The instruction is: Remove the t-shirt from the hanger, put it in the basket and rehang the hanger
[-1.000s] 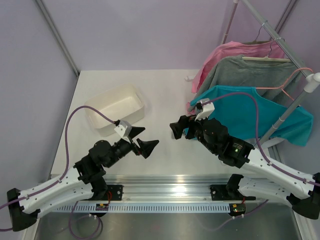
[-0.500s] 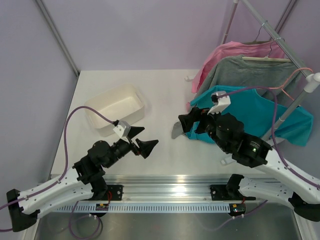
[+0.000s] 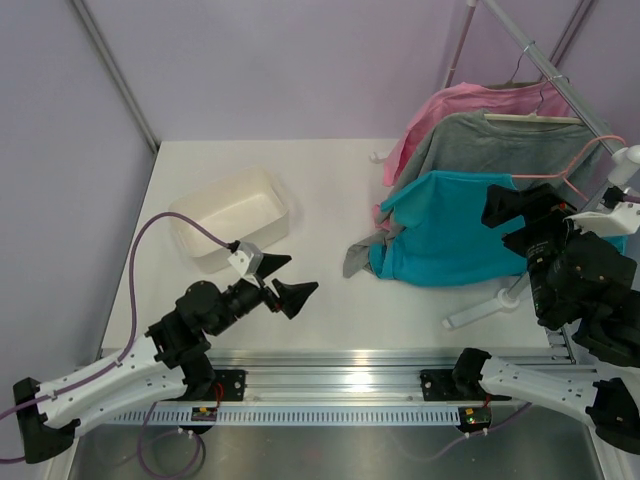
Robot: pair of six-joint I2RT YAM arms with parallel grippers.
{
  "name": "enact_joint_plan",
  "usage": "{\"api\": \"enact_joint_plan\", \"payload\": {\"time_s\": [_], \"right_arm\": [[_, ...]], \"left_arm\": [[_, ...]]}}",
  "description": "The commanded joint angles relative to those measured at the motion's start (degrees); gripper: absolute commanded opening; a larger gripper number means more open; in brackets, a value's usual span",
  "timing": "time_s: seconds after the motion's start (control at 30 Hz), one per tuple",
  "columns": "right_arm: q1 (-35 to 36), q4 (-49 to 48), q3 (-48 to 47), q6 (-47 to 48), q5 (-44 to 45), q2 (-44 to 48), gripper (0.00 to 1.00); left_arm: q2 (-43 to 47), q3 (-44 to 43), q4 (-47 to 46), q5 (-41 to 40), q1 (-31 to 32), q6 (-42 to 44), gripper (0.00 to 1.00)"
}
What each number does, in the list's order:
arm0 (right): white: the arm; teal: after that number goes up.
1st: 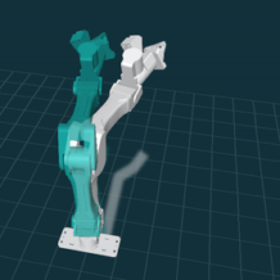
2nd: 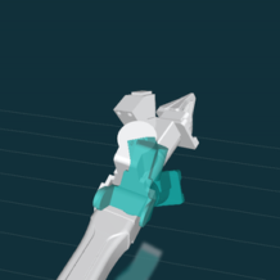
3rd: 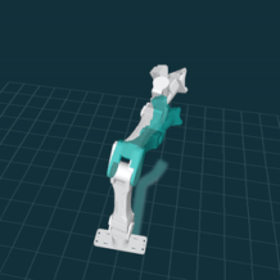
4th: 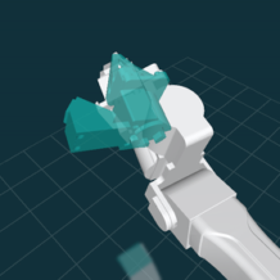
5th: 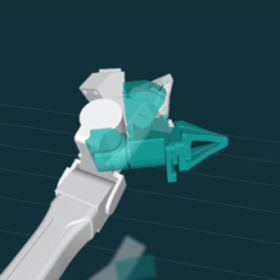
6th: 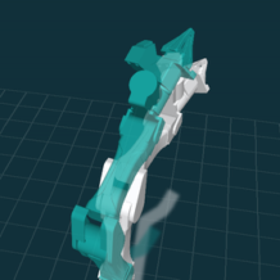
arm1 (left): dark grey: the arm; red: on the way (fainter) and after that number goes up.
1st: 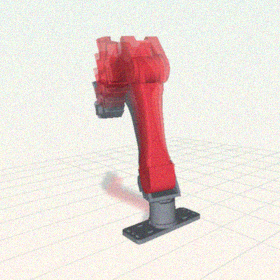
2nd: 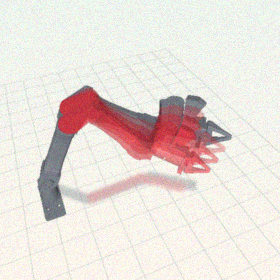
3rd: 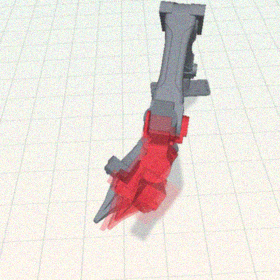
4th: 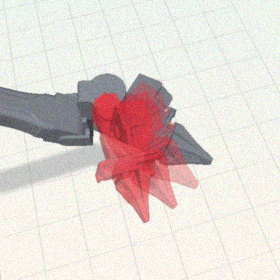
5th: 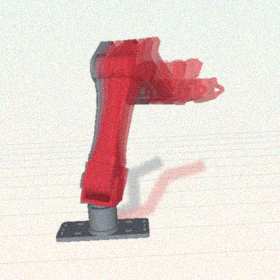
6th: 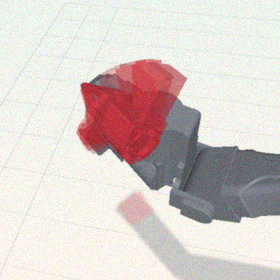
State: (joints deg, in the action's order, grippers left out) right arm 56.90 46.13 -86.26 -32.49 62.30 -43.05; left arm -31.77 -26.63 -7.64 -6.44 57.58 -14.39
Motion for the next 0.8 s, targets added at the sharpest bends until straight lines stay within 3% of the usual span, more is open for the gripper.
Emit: {"api": "enact_joint_plan", "payload": {"time_s": [0.0, 0.23, 0.3, 0.37, 0.53, 0.67, 0.77], "right_arm": [[0.49, 7.22, 0.65, -9.59, 13.17, 0.15, 0.98], [0.4, 5.02, 4.96, -9.87, 17.4, 3.76, 0.97], [0.4, 8.1, 4.96, -13.56, 18.38, 4.72, 0.97], [0.49, 4.88, 6.62, -10.25, 16.11, 6.56, 0.97], [0.49, 5.02, 9.43, -4.89, 4.69, 11.4, 0.99], [0.49, -1.64, 14.61, 4.0, -10.48, 22.18, 1.0], [0.4, -0.87, 17.35, 4.63, -15.44, 27.91, 1.0]], "left_arm": [[-0.75, -2.37, -3.26, 0.81, 0.16, 0.42, 0.99], [-4.52, -3.5, -6.51, 3.45, 0.16, 2.7, 0.99], [-8.55, -8.22, -7.04, 3.8, 0.16, 1.83, 0.99], [-11.89, -13.42, -7.04, 8.96, 0.16, 2.09, 0.99], [-30.87, -48.25, 12.71, 17.92, 0.16, 7.44, 0.99], [-41.16, -63.34, 17.12, 24.0, 0.16, 17.08, 0.99], [-50.74, -75.99, 22.48, 25.77, 0.16, 22.64, 0.99]]}}
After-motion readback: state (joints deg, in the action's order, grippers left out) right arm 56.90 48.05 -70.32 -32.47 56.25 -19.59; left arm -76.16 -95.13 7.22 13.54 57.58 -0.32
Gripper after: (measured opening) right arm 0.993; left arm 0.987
